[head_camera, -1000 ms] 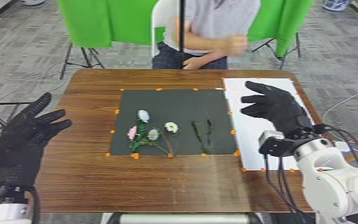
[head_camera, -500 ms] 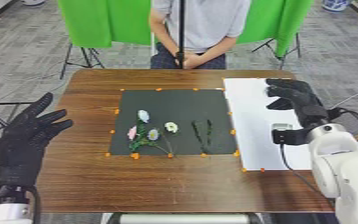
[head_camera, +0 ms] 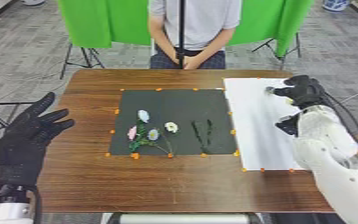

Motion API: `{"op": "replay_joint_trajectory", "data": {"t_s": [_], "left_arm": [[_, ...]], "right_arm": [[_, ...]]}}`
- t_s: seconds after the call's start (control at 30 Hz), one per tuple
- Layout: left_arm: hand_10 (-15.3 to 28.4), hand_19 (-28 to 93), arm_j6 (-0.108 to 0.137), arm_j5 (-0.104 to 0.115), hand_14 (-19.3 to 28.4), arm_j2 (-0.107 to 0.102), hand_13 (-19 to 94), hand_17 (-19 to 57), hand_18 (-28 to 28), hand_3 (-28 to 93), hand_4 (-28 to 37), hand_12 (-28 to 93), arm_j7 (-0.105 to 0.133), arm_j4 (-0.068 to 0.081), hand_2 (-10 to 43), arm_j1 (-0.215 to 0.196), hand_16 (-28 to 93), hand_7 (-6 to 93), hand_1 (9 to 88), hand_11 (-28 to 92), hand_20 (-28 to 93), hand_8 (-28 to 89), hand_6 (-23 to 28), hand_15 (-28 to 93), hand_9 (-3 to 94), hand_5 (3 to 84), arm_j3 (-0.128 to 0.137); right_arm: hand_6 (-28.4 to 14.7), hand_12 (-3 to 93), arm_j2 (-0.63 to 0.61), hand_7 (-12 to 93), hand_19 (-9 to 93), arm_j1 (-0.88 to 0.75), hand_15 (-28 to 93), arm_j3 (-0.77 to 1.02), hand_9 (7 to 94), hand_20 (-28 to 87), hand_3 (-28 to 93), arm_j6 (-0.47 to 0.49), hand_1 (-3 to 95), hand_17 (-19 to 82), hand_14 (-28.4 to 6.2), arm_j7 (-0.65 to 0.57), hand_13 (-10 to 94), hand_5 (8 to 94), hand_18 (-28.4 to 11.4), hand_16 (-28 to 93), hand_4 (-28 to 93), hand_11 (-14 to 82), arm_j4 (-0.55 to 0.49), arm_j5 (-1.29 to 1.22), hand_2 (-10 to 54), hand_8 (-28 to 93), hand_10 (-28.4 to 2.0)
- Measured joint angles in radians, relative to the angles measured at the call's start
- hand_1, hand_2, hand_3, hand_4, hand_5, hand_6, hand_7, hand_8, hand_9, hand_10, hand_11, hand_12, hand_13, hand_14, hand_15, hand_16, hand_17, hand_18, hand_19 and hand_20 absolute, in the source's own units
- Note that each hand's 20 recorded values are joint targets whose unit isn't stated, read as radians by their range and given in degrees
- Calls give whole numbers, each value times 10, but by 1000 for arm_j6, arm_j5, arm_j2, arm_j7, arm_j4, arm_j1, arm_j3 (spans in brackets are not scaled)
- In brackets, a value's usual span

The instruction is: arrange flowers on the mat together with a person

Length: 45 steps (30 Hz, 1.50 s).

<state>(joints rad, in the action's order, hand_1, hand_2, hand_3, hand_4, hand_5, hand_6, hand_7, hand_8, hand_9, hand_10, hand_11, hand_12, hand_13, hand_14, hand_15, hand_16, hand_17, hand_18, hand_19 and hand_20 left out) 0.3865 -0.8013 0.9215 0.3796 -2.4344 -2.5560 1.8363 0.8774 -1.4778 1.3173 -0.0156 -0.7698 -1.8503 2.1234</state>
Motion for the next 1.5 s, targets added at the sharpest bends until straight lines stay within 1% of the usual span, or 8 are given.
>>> {"op": "replay_joint_trajectory", "data": {"t_s": [0.13,0.4,0.63,0.8,0.93,1.1,1.37,1.5], "left_arm": [[196,513,1,0,284,0,259,-87,241,762,-283,109,2,-1,67,1,-102,153,168,248,145,-110,57,561,354,331,0],[196,513,12,6,284,-13,259,-87,240,762,-283,109,22,-2,67,-3,-102,153,168,250,144,-110,57,562,354,331,-5],[195,514,17,14,284,-28,259,-87,240,761,-283,109,26,-2,68,1,-102,153,169,251,144,-111,57,561,354,331,-15],[196,514,21,22,284,-33,259,-87,241,762,-283,108,33,-2,67,1,-102,152,168,251,143,-110,57,562,355,330,-16],[197,514,25,27,284,-35,259,-87,241,761,-283,108,38,-1,67,1,-102,153,169,250,143,-110,57,562,355,330,-16],[196,514,25,27,284,-35,260,-87,240,761,-283,109,38,0,68,6,-102,153,169,250,143,-110,57,562,354,330,-24],[196,515,25,27,284,-36,260,-87,241,761,-283,109,38,0,68,12,-102,152,170,252,143,-110,57,563,355,330,-24],[196,515,25,27,284,-36,260,-87,241,762,-283,109,36,0,67,11,-102,154,171,252,143,-110,56,563,356,330,-21]], "right_arm": [[-19,149,-16,113,685,83,575,-66,452,135,718,126,329,186,-170,-40,498,456,-212,82,-249,118,67,8,-21,-105,-189],[-19,149,-29,116,707,234,587,-208,460,116,732,145,351,203,-166,-78,512,458,-211,75,-252,124,258,0,-28,-105,-195],[-10,147,-32,127,719,307,591,-285,489,97,737,217,377,215,-159,-124,530,483,-208,69,-262,138,346,51,-37,-111,-186],[18,143,-30,153,730,322,555,-290,597,58,731,227,436,242,-127,-113,605,588,-191,83,-279,165,381,51,-55,-130,-139],[27,158,-31,165,743,322,534,-305,717,36,636,217,528,285,-78,-81,691,715,-159,129,-282,188,401,78,-77,-35,-105],[46,291,-34,177,758,330,504,-377,849,32,634,97,564,315,-45,-35,749,806,-142,216,-282,95,446,187,-94,-2,-72],[-9,263,-35,165,809,291,544,-360,833,-5,653,11,533,322,-87,-135,764,795,-184,167,-274,172,378,220,-95,30,-108],[-26,157,-42,129,793,276,559,-354,676,-37,734,-9,445,283,-121,-189,689,592,-226,141,-273,201,309,257,-95,-106,-166]]}}
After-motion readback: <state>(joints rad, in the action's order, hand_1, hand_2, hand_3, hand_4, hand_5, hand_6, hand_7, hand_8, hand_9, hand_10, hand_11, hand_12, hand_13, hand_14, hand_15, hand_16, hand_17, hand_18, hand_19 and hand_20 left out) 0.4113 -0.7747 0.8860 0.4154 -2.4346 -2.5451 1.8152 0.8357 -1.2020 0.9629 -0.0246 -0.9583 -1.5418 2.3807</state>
